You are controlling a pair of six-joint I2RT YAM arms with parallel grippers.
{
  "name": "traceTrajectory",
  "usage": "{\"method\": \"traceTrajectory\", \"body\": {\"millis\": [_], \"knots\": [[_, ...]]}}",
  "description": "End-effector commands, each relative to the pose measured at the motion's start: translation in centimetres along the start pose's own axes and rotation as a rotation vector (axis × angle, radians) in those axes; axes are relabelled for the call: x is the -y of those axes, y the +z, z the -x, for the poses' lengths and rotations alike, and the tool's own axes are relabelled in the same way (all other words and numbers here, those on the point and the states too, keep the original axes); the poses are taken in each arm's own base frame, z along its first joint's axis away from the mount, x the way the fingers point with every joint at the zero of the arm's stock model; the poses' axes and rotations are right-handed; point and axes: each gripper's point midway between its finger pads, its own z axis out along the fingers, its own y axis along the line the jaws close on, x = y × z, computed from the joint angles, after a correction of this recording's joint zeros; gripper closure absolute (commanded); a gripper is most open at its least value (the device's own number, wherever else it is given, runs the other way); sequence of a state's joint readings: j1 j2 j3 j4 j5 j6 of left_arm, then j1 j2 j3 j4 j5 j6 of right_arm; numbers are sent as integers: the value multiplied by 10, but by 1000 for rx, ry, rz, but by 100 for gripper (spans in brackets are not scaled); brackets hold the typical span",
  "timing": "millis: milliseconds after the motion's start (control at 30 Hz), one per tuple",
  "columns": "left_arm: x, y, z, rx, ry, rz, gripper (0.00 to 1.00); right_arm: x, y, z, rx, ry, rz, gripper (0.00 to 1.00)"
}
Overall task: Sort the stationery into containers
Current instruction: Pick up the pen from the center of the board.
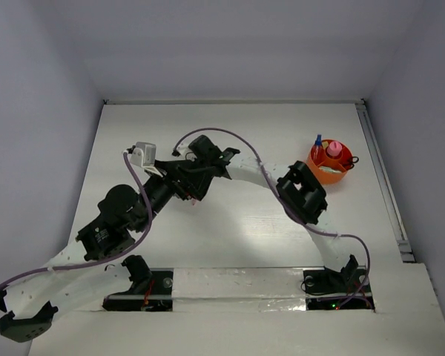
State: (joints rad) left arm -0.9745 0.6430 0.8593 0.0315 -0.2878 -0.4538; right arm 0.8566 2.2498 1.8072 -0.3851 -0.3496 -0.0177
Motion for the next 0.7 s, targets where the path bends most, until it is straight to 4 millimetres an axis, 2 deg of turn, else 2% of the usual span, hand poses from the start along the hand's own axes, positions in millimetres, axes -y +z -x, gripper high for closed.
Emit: {"method": "traceTrajectory", "body": {"millis": [0,200,267,300,367,433,567,633,667], "knots": [[5,-4,13,25,10,-16,1,-24,9,8,-53,-96,22,32],[2,-8,9,21,15,-18,1,-17,41,-2,-128,-136,-87,31],[1,-12,12,31,18,-21,1,-7,43,-4,-140,-142,-135,32],[1,-13,12,32,21,-22,1,-9,47,-6,-144,-149,-145,34],[1,-17,14,36,25,-26,1,-3,48,-3,-134,-155,-177,48],[0,-19,16,43,29,-24,1,1,50,-3,-135,-162,-192,58],[-4,-23,19,57,34,-14,1,7,51,-6,-159,-178,-216,70],[-6,-23,17,57,35,-9,1,8,52,-7,-161,-186,-221,90],[-7,-23,16,55,37,-6,1,8,52,-3,-149,-188,-222,93]]}}
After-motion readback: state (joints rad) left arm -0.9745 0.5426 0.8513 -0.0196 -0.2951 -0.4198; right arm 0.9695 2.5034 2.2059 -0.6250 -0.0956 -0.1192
